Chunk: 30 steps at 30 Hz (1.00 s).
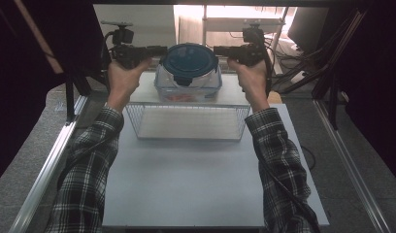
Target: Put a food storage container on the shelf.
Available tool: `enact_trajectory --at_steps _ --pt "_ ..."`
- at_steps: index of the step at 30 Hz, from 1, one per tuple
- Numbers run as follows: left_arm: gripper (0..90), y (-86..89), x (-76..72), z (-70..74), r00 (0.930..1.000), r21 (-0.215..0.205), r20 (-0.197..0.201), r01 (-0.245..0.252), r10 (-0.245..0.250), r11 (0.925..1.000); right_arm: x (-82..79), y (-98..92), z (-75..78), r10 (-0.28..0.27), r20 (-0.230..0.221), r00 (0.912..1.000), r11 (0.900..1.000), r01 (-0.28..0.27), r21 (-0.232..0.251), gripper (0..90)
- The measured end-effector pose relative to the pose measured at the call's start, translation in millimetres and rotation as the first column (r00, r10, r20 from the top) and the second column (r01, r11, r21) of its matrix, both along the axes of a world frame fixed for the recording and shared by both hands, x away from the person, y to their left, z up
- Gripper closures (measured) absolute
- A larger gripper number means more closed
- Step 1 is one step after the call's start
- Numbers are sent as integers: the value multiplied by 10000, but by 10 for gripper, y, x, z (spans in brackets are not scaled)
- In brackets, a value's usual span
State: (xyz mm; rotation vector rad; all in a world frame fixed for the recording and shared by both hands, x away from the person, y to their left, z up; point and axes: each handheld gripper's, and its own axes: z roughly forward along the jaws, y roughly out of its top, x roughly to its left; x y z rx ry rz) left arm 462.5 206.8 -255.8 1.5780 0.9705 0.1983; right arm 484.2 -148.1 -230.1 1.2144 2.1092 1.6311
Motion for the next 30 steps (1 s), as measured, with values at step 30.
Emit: enact_trajectory --at_steps 30 --pt "843 -165 -360 -235 9982 2409 565 55 -197 9705 -248 104 -328 529 256 9983 9840 -478 -1714 894"
